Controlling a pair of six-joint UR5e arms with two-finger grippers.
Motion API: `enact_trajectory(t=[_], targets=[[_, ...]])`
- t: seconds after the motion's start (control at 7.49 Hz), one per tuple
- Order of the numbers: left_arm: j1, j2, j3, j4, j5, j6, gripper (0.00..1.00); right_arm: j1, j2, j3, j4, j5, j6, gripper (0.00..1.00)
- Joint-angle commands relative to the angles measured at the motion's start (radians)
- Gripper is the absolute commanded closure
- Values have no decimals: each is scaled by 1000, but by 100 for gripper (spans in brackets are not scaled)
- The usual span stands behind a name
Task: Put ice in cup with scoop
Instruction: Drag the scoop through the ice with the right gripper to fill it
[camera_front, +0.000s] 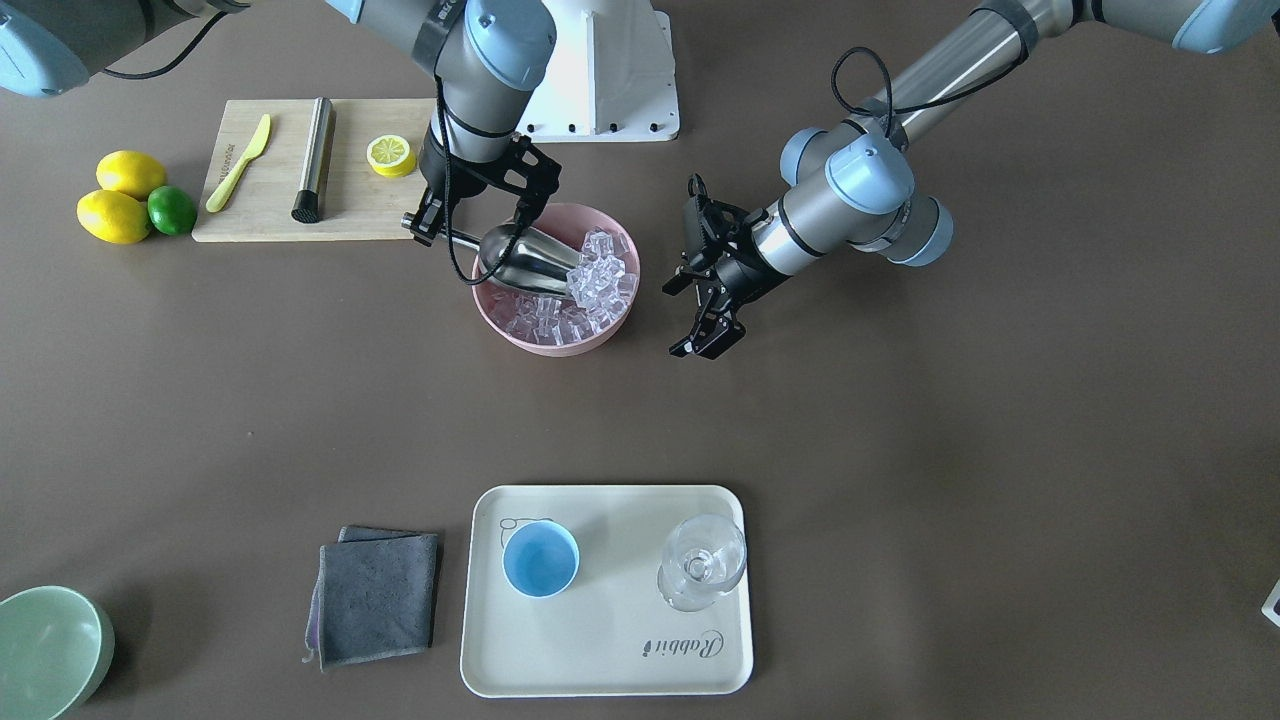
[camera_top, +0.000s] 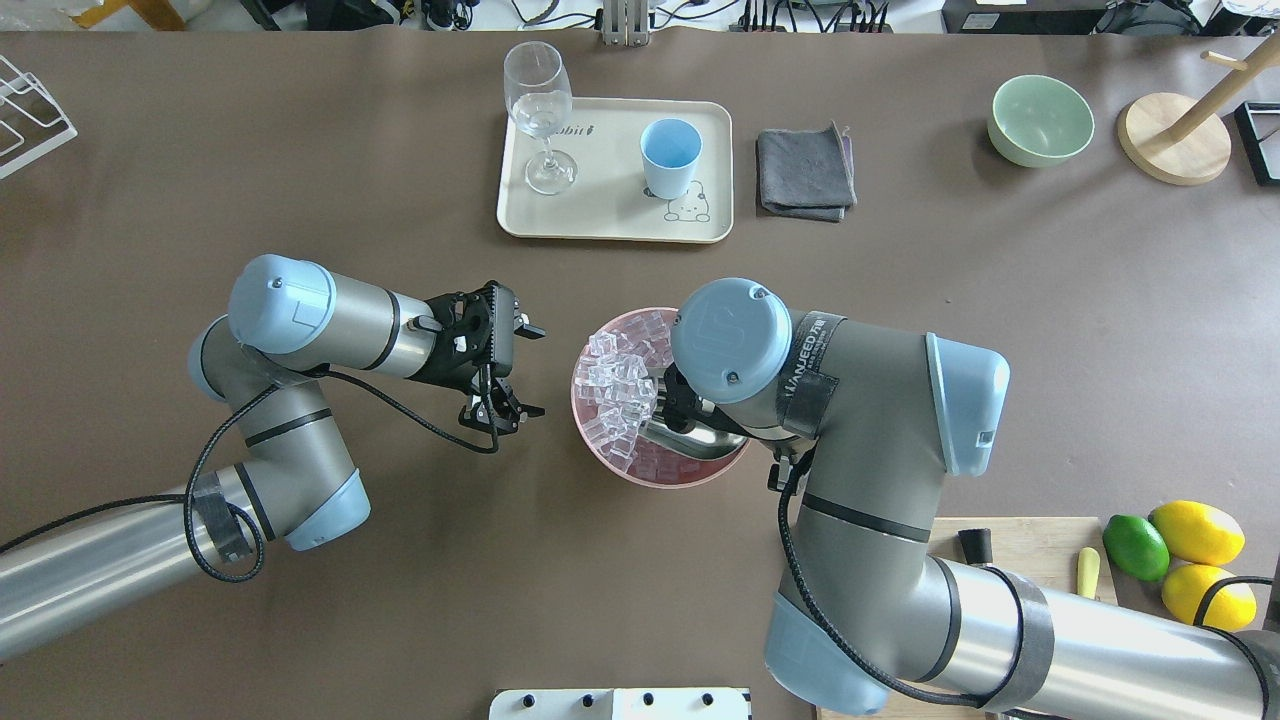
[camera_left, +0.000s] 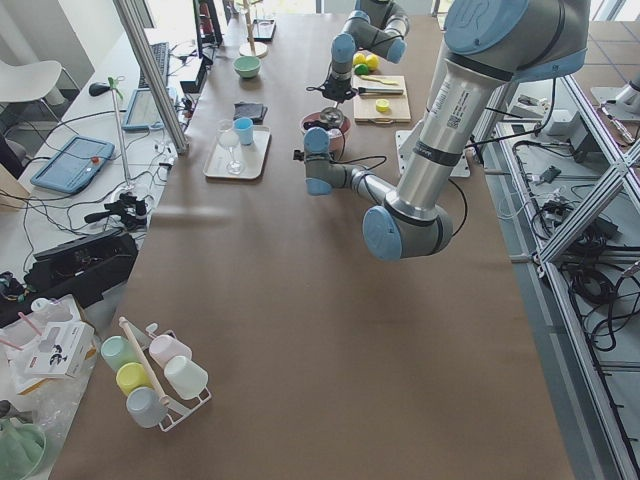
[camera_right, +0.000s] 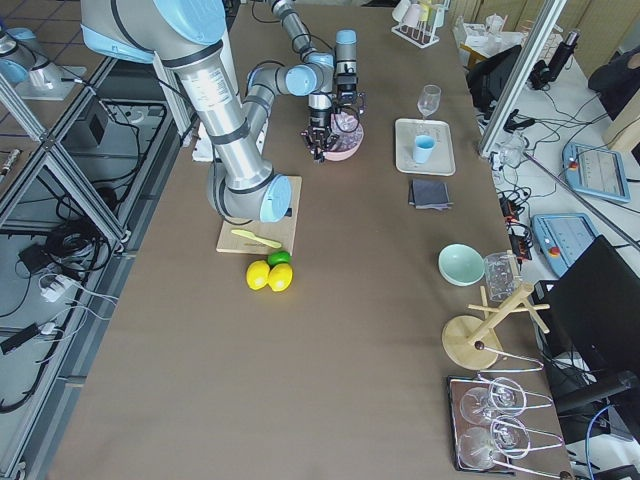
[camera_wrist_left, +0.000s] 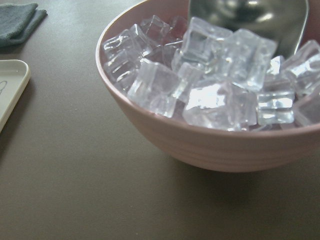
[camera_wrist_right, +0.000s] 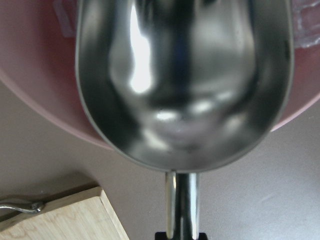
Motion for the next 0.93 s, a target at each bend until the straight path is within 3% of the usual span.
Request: enact_trajectory(t=[0.0,0.8], targets=[[-2,0,0,1,2,1,1,0,-32,11,65,4,1,100],[-7,-3,-5,61,2,7,1,2,-78,12,177,32,2,100]])
